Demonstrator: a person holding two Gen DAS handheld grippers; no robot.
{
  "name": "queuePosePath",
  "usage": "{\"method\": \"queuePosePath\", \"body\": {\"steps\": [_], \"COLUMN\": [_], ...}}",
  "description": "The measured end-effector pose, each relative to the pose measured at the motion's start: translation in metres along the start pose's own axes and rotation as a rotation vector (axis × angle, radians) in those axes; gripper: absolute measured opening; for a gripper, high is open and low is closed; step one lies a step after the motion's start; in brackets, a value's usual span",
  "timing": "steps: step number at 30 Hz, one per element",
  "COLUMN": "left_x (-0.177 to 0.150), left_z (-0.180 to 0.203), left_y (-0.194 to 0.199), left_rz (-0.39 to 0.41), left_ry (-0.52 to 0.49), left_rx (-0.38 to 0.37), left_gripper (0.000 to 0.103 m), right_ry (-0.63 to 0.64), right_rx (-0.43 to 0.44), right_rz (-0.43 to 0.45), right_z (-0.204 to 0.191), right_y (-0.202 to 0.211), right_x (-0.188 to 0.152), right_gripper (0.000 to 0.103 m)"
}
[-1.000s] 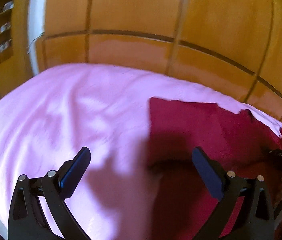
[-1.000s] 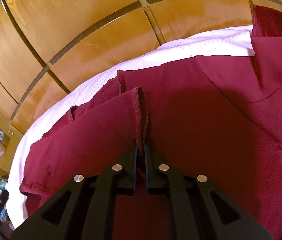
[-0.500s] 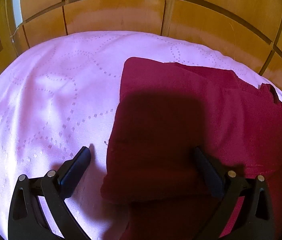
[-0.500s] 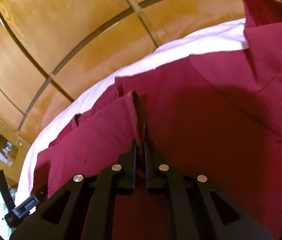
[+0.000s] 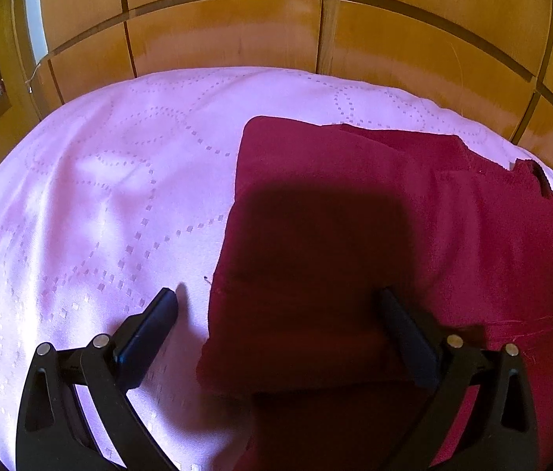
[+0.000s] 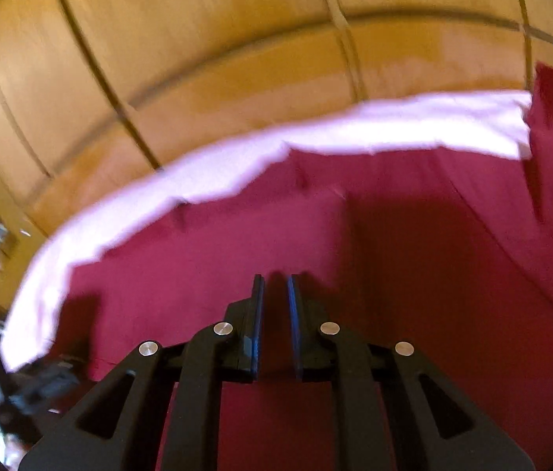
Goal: Fold small clothes
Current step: 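Fold the held sleeve across the shirt body, then open the right tool, then grasp the other sleeve cuff with the right tool and lift it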
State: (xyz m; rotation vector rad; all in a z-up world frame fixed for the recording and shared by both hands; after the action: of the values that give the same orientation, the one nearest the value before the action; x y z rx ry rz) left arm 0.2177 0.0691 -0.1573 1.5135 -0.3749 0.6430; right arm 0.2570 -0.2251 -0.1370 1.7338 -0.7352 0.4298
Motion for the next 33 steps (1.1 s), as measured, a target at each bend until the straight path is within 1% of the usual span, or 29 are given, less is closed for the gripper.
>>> {"method": "queuePosePath", "body": {"steps": [1, 2, 3, 6, 7, 8, 9, 10, 11, 14, 16, 19, 21, 22, 24, 26, 28, 30, 31, 33], "left_x": [0.000, 0.001, 0.001, 0.001, 0.001, 0.002, 0.003, 0.004, 0.005, 0.007, 0.006, 0.004, 0.002, 0.001, 0.001, 0.001, 0.000, 0.000, 0.000, -0.001], "left_z": [0.000, 0.000, 0.001, 0.001, 0.001, 0.001, 0.002, 0.002, 0.003, 0.005, 0.007, 0.007, 0.004, 0.003, 0.000, 0.000, 0.002, 0.004, 0.005, 0.005], "left_y": [0.000, -0.001, -0.002, -0.002, -0.002, -0.002, -0.002, -0.001, 0.000, 0.004, 0.003, 0.003, 0.002, 0.001, -0.001, -0.002, -0.002, -0.002, -0.002, -0.003], "left_rz": [0.000, -0.002, -0.003, -0.005, -0.011, -0.018, -0.022, -0.027, -0.029, -0.025, -0.018, -0.003, 0.003, 0.003, -0.005, -0.005, 0.003, 0.008, 0.009, 0.010], "left_ry": [-0.003, -0.006, -0.010, -0.015, -0.017, -0.019, -0.021, -0.029, -0.041, -0.076, -0.088, -0.083, -0.065, -0.056, -0.036, -0.032, -0.045, -0.056, -0.058, -0.056], "left_rx": [0.002, 0.005, 0.007, 0.014, 0.017, 0.019, 0.021, 0.026, 0.031, 0.051, 0.062, 0.061, 0.045, 0.034, 0.010, 0.006, 0.023, 0.037, 0.039, 0.036], "left_gripper": [0.101, 0.101, 0.101, 0.101, 0.101, 0.101, 0.101, 0.101, 0.101, 0.101, 0.101, 0.101, 0.101, 0.101, 0.101, 0.101, 0.101, 0.101, 0.101, 0.101], "right_ry": [-0.029, -0.087, -0.122, -0.155, -0.152, -0.142, -0.122, -0.105, -0.073, 0.013, 0.044, 0.007, -0.046, -0.080, -0.116, -0.144, -0.172, -0.213, -0.243, -0.287], "right_rx": [0.005, 0.060, 0.089, 0.131, 0.139, 0.146, 0.166, 0.178, 0.152, 0.062, -0.045, -0.205, -0.292, -0.340, -0.402, -0.461, -0.487, -0.482, -0.462, -0.414], "right_rz": [-0.018, -0.022, -0.023, -0.006, -0.004, -0.006, -0.001, 0.008, 0.037, 0.122, 0.195, 0.270, 0.291, 0.289, 0.275, 0.252, 0.200, 0.144, 0.117, 0.102], "right_z": [0.008, 0.018, 0.025, 0.032, 0.032, 0.031, 0.028, 0.026, 0.027, 0.038, 0.062, 0.109, 0.142, 0.163, 0.190, 0.215, 0.236, 0.252, 0.260, 0.272], "right_y": [-0.003, -0.004, -0.003, 0.001, 0.005, 0.009, 0.015, 0.023, 0.036, 0.069, 0.093, 0.117, 0.125, 0.127, 0.124, 0.117, 0.104, 0.089, 0.081, 0.075], "right_x": [-0.001, -0.001, -0.001, -0.003, -0.004, -0.004, -0.003, -0.002, 0.001, 0.021, 0.043, 0.077, 0.095, 0.105, 0.118, 0.130, 0.137, 0.142, 0.142, 0.138], "right_gripper": [0.011, 0.010, 0.010, 0.011, 0.014, 0.028, 0.049, 0.060, 0.076, 0.076, 0.076, 0.076, 0.076, 0.076, 0.076, 0.076, 0.076, 0.076, 0.073, 0.041]}}
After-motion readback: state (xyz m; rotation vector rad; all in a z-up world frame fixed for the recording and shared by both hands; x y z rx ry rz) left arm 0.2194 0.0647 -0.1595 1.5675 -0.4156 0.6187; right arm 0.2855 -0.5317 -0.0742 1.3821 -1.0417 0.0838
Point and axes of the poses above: each gripper's, at about its wrist camera, not at the fingertips, and y roughly against the way its jaws point, z to its right, x to its top, the point moved 5 cm from there along -y, roughly the way its jaws point, and after that the axes turned 2 degrees about -x, right-handed, at the moved point
